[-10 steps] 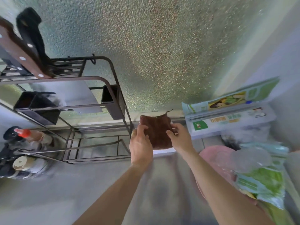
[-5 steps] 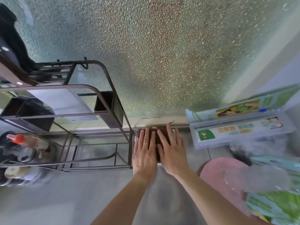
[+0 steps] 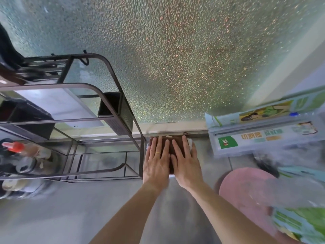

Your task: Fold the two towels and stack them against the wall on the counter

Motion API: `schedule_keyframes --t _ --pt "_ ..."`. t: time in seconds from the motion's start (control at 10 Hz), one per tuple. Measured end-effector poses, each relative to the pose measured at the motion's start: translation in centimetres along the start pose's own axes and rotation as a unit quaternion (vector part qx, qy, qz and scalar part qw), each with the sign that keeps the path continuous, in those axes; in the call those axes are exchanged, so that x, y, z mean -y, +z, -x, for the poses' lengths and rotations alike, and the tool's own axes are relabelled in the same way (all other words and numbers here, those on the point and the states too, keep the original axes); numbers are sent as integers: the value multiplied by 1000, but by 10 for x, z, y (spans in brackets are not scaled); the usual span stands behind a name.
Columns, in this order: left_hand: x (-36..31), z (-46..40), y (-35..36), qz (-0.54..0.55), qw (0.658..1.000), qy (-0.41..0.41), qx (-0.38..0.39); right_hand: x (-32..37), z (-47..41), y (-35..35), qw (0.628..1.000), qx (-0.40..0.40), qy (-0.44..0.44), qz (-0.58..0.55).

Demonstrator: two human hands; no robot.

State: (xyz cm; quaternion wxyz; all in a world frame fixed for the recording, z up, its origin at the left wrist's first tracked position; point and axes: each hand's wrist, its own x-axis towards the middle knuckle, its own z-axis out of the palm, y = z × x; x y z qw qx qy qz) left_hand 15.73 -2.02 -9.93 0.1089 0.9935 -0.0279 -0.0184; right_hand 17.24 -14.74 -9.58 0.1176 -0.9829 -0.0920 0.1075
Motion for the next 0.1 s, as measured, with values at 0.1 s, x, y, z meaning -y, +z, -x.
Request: schedule_keyframes --t 0.1 --pt "-10 4 -16 16 1000 -9 -24 5 12 -15 998 -44 18 -39"
